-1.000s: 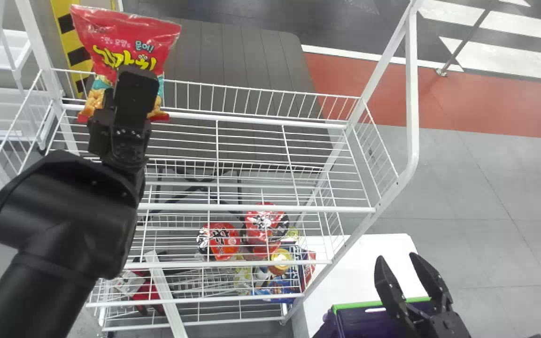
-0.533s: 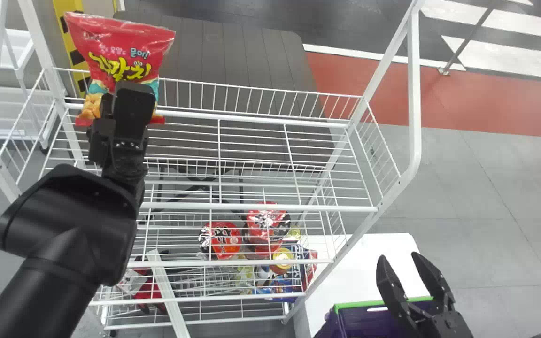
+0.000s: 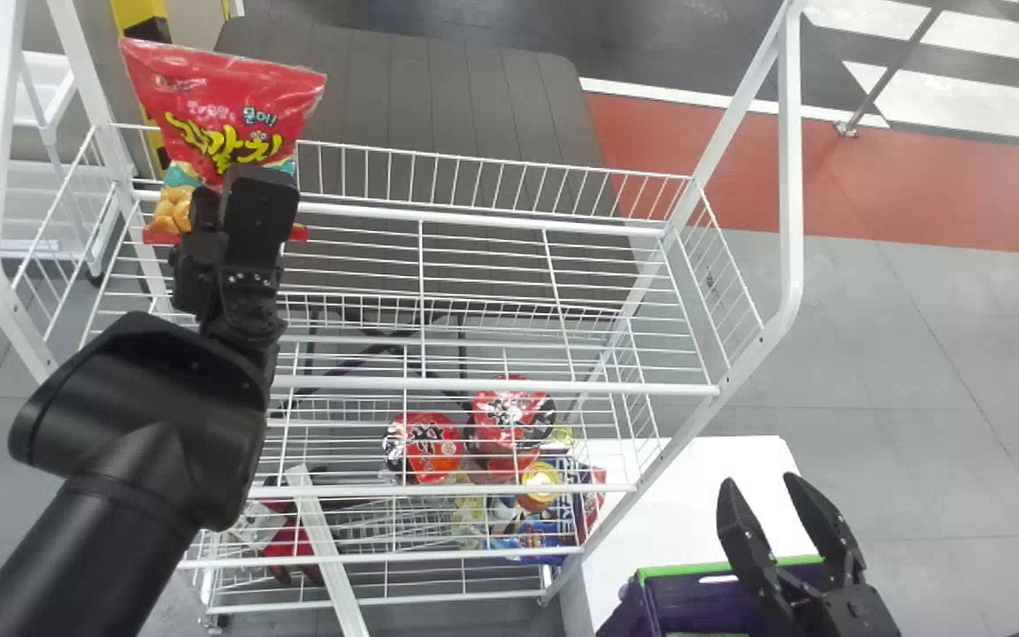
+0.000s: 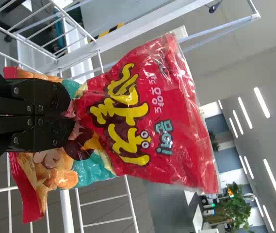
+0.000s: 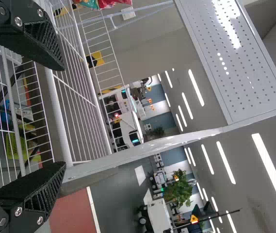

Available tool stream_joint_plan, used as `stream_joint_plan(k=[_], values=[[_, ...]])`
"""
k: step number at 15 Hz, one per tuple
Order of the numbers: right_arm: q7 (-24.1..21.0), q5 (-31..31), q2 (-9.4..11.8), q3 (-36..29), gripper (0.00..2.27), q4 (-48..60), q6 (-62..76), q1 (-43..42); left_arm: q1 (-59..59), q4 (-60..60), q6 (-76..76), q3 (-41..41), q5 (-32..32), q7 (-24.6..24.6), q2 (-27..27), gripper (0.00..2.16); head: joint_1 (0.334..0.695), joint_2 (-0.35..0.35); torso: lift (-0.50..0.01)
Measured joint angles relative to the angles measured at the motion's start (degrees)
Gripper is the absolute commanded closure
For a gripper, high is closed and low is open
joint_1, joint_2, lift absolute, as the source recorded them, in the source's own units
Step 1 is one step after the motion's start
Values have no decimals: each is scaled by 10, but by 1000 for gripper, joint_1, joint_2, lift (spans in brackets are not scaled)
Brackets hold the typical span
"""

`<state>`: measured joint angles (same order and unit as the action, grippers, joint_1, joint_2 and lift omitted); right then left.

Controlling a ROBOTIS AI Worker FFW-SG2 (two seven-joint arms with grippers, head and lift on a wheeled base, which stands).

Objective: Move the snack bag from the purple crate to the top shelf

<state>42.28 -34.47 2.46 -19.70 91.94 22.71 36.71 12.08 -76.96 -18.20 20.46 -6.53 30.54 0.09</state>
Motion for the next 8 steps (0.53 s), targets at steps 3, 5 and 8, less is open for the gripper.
stream_joint_plan(k=[3,5,8], values=[[1,-1,0,-1,130,-1,0,-1,7,21,13,0,0,6,0,2142,695,-218,1],[1,-1,0,-2,130,-2,0,-1,9,27,15,1,1,15,0,2118,695,-217,1],[2,-1,0,-2,130,-5,0,-2,9,28,15,6,2,38,0,1420,695,-213,1]])
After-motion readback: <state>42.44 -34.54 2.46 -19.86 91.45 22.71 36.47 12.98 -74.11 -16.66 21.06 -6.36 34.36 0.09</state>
